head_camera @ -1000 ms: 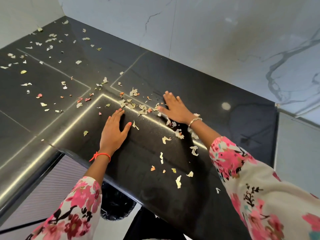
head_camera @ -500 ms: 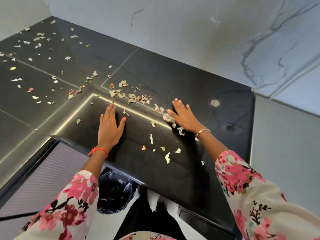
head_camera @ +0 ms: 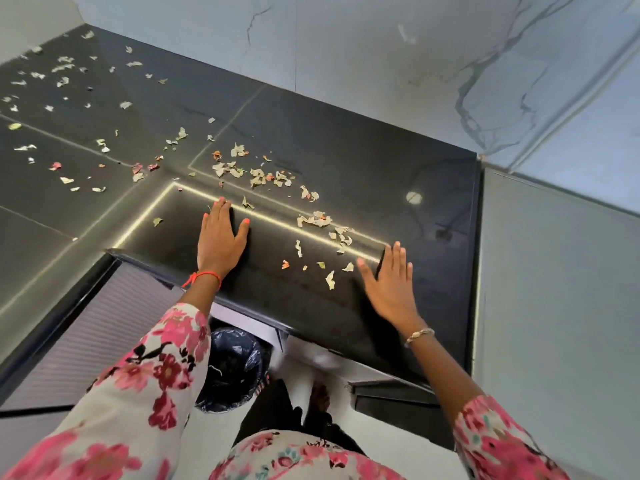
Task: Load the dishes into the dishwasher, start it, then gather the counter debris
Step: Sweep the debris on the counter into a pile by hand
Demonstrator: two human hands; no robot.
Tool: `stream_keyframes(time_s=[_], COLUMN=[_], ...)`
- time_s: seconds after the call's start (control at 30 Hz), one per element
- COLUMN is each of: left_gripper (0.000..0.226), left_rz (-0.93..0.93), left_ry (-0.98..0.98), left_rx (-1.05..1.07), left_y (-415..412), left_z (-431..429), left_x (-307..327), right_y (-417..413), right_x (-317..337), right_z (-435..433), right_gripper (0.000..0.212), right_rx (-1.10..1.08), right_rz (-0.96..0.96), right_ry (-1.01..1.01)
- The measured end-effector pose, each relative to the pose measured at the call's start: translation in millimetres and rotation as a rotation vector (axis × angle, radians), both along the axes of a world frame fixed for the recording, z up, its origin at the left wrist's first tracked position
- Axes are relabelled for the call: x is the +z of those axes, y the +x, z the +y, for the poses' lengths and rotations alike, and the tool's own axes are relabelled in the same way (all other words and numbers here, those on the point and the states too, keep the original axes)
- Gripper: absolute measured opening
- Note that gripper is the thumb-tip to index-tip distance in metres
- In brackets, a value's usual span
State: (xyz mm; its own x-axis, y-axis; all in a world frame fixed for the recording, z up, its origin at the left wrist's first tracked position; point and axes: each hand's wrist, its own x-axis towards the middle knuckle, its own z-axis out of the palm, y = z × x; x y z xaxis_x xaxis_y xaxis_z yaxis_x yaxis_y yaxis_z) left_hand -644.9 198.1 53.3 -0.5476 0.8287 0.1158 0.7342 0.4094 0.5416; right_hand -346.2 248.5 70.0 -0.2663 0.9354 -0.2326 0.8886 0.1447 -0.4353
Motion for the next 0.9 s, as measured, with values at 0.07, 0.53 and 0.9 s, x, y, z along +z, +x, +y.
stream_keyframes(time_s=[0.07,0.53,0.9], left_gripper=[0.055,0.051,0.048], left_rz=[0.005,-0.005,0.023], left_ry=[-0.006,-0.065,-0.033], left_rx=[-0.007,-0.327,-0.418], left_y=[0.1,-43.8,-82.4], left_z=[-0.2,-18.3,-29.9], left_x=[0.2,2.4,-0.1], right_y=[-21.5,-114.0,-171.9], right_x=[-10.1,-1.9,-6.7], right_z=[-16.9,14.5,-37.9], right_gripper=[0.085,0.072,0.071], right_rx=[-0.035,-0.123,-0.081], right_rz=[-0.041,0.108,0.334], right_ry=[0.099,0.212,0.185])
